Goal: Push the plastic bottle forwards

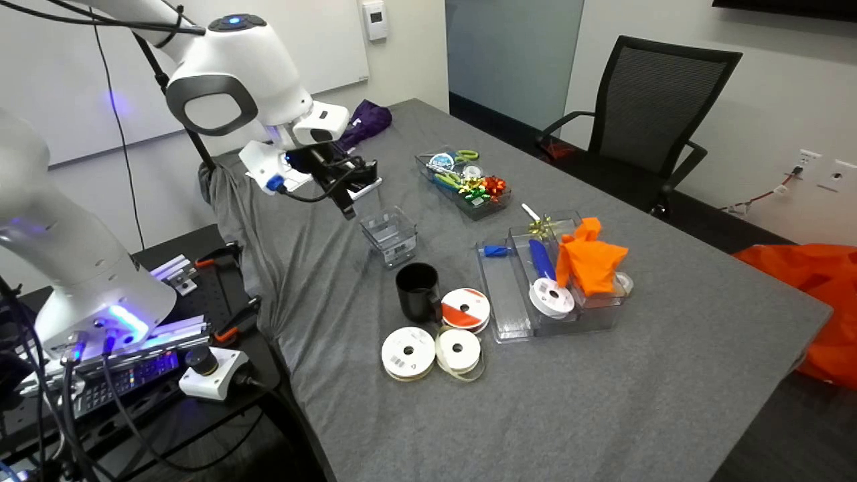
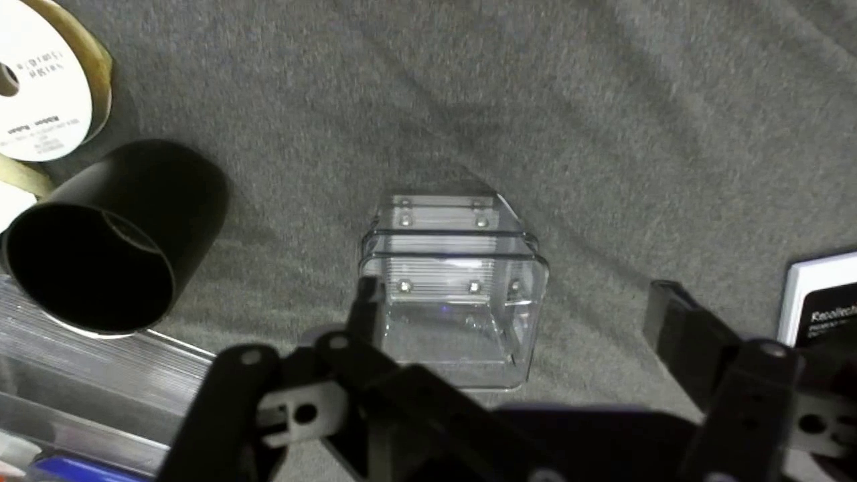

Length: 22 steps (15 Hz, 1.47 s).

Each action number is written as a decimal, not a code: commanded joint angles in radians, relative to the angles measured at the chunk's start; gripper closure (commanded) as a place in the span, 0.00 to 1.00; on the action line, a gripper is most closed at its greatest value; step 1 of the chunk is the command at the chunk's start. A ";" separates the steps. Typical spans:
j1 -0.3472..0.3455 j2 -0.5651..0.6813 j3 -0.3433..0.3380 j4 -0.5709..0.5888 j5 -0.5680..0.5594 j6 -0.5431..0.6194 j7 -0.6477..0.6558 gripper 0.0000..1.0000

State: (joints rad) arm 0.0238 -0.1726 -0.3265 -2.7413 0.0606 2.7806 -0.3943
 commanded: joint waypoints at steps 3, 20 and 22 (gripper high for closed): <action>-0.045 0.050 0.049 0.002 0.010 0.035 -0.015 0.00; -0.060 0.446 0.014 0.167 -0.115 0.154 0.113 0.00; -0.074 0.471 0.028 0.190 -0.178 0.106 0.157 0.00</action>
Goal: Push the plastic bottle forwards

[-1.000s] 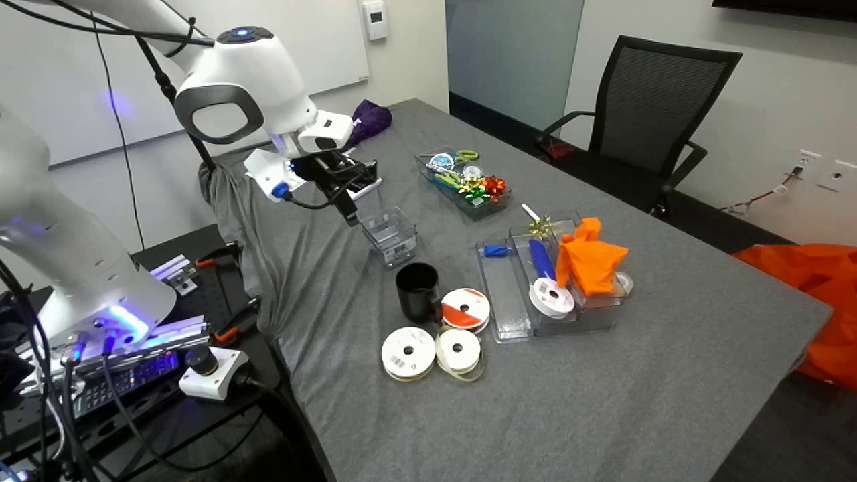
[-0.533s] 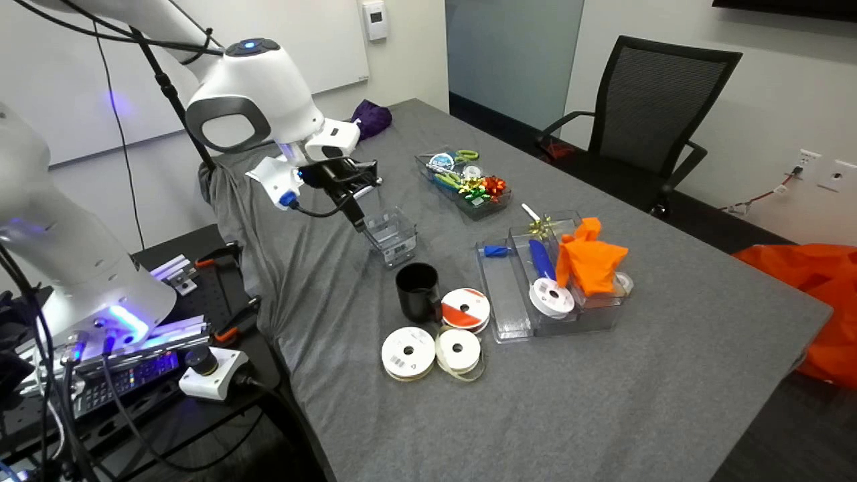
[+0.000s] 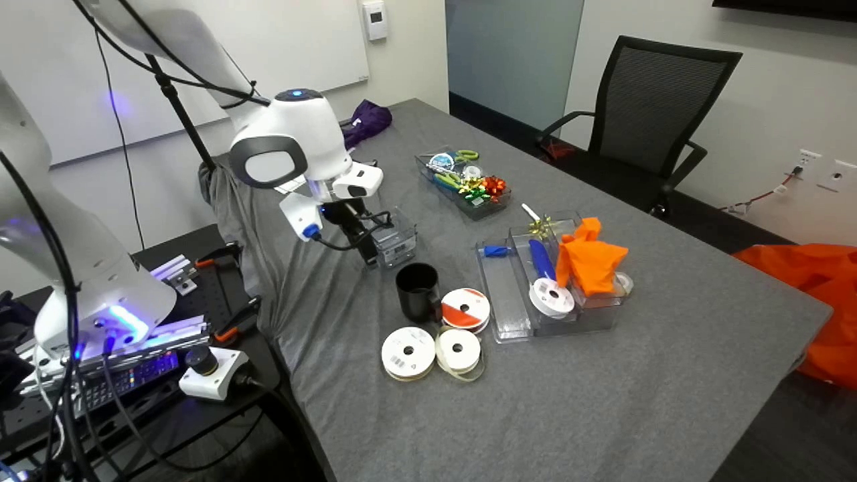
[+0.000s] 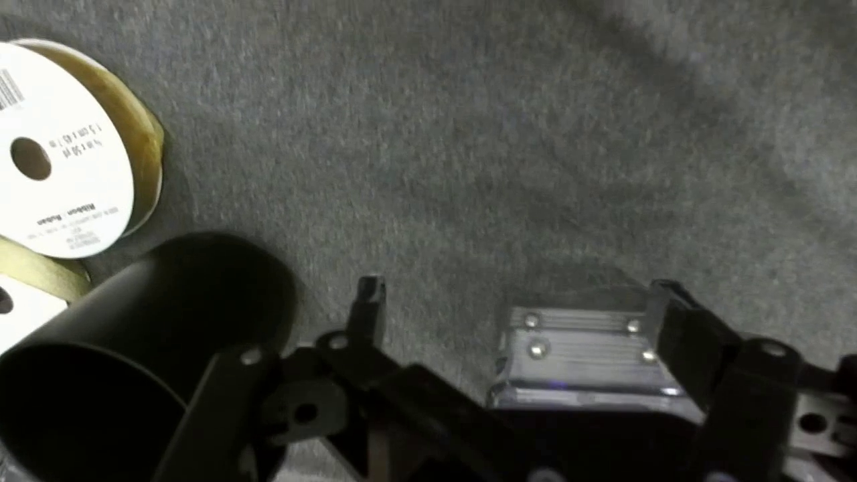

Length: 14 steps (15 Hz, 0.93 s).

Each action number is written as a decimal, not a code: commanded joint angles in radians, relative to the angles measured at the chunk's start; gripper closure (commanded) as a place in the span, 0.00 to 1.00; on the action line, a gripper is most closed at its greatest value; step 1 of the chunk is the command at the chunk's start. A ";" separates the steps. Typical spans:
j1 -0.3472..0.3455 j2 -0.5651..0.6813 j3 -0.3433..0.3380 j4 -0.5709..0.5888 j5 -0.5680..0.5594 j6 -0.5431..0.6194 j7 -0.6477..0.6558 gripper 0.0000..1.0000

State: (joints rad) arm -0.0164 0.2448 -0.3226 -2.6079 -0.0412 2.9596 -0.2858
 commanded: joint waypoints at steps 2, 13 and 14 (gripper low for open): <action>-0.069 0.072 0.068 0.076 -0.075 -0.091 0.044 0.00; -0.364 0.152 0.403 0.160 0.131 -0.017 -0.232 0.00; -0.374 0.160 0.411 0.170 0.130 -0.020 -0.234 0.25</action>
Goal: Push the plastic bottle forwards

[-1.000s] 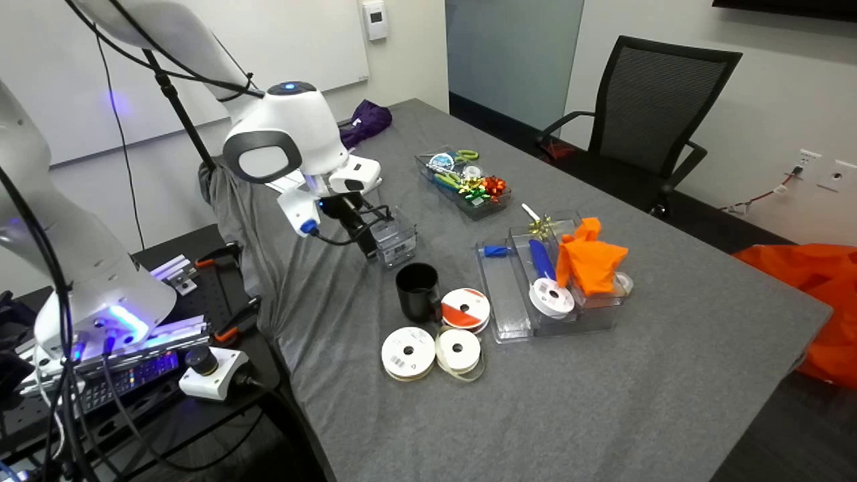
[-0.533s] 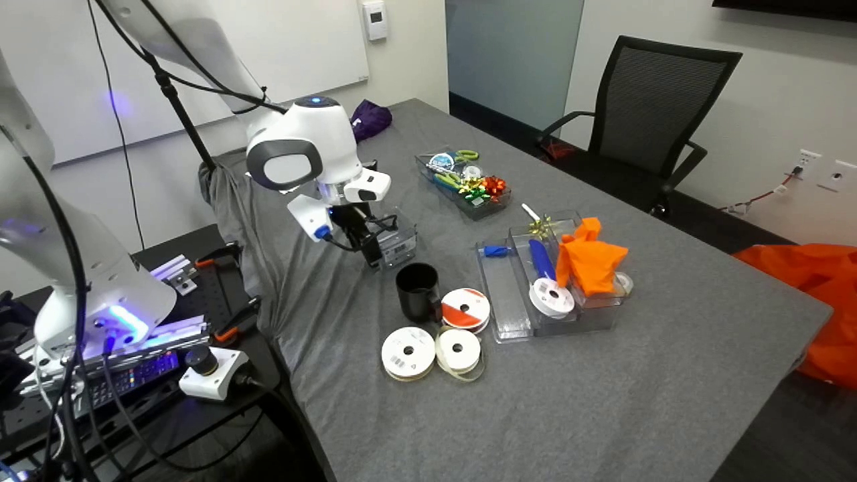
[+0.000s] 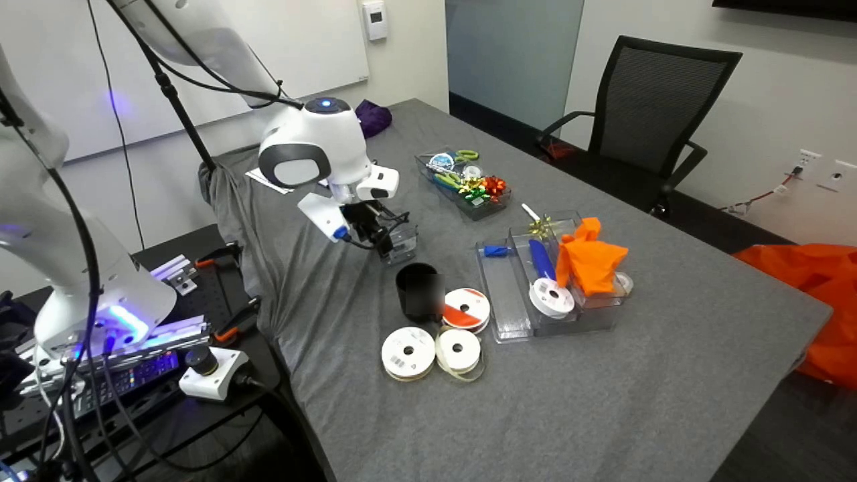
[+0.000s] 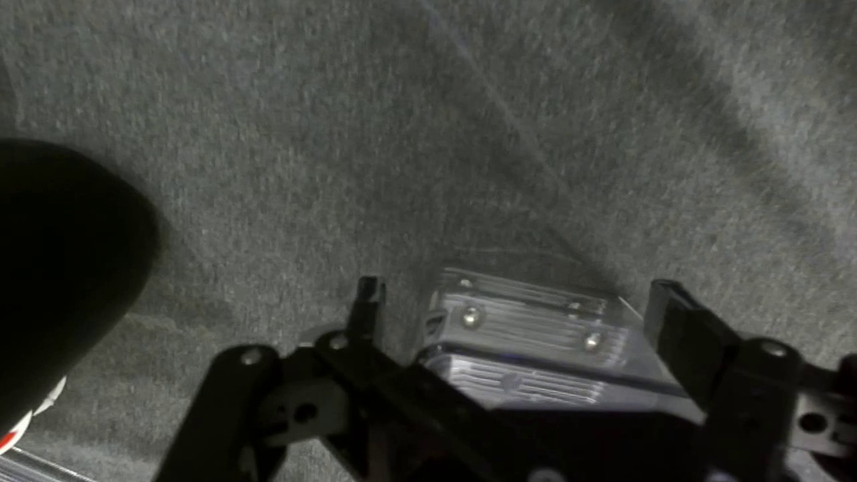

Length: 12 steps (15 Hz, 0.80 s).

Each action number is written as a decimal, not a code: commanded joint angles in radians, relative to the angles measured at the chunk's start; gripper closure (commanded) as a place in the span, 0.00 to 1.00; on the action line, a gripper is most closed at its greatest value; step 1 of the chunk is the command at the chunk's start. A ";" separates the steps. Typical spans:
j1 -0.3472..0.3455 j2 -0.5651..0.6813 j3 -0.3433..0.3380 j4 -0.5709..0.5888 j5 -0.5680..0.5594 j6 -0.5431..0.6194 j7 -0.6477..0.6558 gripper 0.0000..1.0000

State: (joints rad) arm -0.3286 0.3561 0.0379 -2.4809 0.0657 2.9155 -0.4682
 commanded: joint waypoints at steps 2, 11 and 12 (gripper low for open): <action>-0.081 0.064 0.065 0.063 0.021 0.023 -0.051 0.34; -0.178 0.103 0.172 0.131 0.079 0.067 -0.069 0.97; -0.203 0.112 0.201 0.141 0.094 0.086 -0.079 1.00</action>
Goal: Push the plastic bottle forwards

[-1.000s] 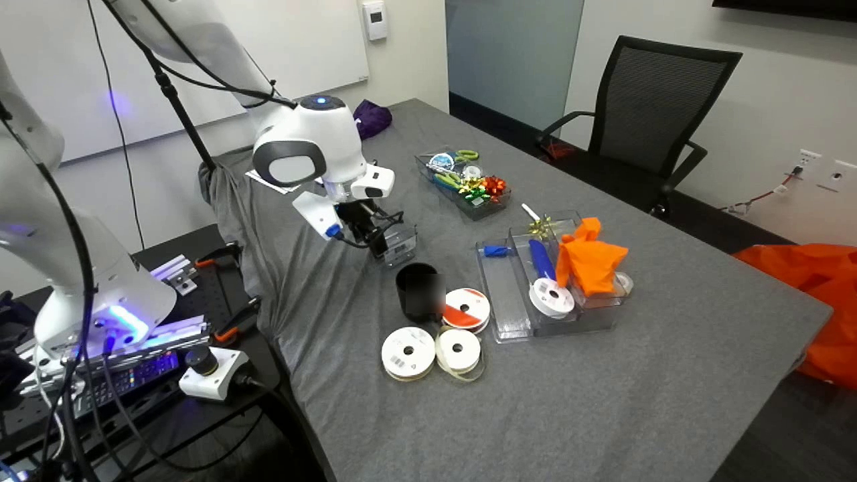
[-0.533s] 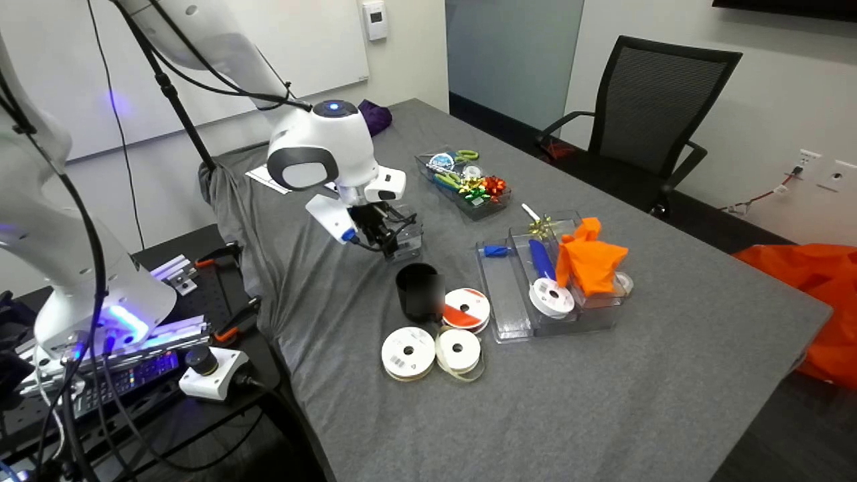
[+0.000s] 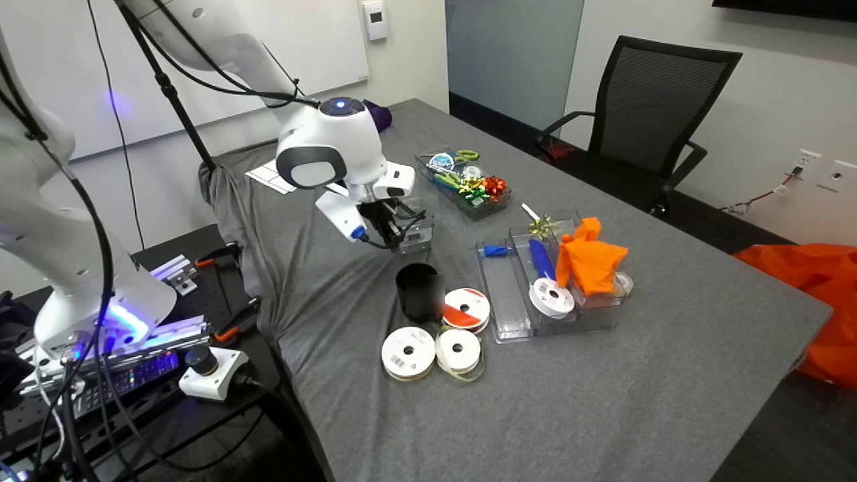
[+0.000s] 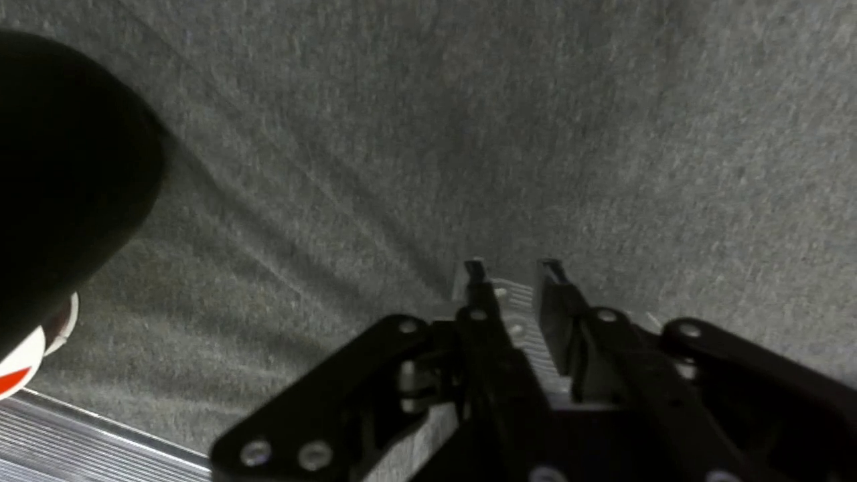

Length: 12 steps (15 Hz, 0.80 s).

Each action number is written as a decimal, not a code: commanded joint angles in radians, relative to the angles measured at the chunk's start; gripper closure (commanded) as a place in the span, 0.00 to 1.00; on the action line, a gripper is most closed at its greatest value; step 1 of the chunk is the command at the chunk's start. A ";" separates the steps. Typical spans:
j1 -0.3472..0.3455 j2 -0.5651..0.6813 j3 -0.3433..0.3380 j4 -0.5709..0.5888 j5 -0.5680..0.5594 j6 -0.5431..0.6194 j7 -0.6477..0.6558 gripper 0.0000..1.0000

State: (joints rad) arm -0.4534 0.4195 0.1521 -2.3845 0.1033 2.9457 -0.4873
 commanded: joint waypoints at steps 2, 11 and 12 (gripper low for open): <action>-0.123 0.070 0.138 0.070 0.071 0.088 -0.071 1.00; -0.199 0.182 0.198 0.194 -0.011 0.148 -0.013 1.00; -0.201 0.192 0.195 0.204 -0.021 0.150 -0.008 1.00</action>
State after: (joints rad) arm -0.6240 0.5593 0.3287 -2.2208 0.1199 3.0682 -0.5069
